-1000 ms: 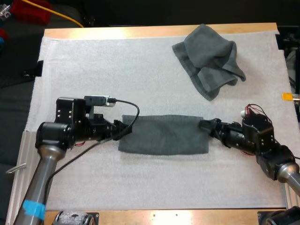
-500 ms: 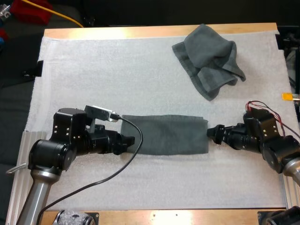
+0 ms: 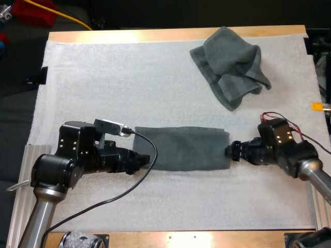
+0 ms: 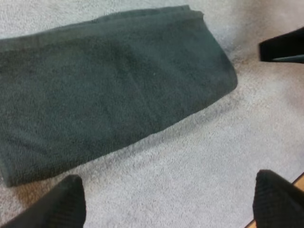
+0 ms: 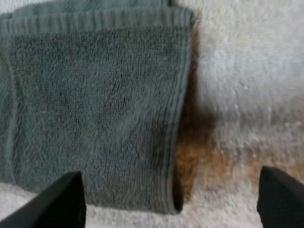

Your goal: Pick towel from pile, fold and stack

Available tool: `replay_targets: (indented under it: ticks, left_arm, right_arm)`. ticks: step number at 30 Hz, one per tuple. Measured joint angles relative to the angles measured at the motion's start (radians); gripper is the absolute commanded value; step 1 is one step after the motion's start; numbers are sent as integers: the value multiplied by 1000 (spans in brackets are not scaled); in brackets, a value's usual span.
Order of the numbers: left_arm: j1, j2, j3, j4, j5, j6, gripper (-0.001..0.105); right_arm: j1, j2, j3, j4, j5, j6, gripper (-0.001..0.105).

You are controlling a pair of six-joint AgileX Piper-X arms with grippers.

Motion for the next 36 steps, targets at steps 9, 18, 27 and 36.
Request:
replay_targets:
  ticks: [9, 18, 27, 36]
  left_arm:
    - [0, 0, 0, 13, 10, 1, 71]
    - [0, 0, 0, 13, 10, 1, 71]
    - [0, 0, 0, 13, 10, 1, 71]
    - [0, 0, 0, 13, 27, 1, 71]
  right_arm:
    - [-62, 158, 0, -135, -126, -2, 72]
    - [-94, 267, -1, -245, -299, 33, 72]
    - [-94, 340, -4, -363, -432, 140, 72]
    - [-94, 359, -5, -353, -490, 168, 52]
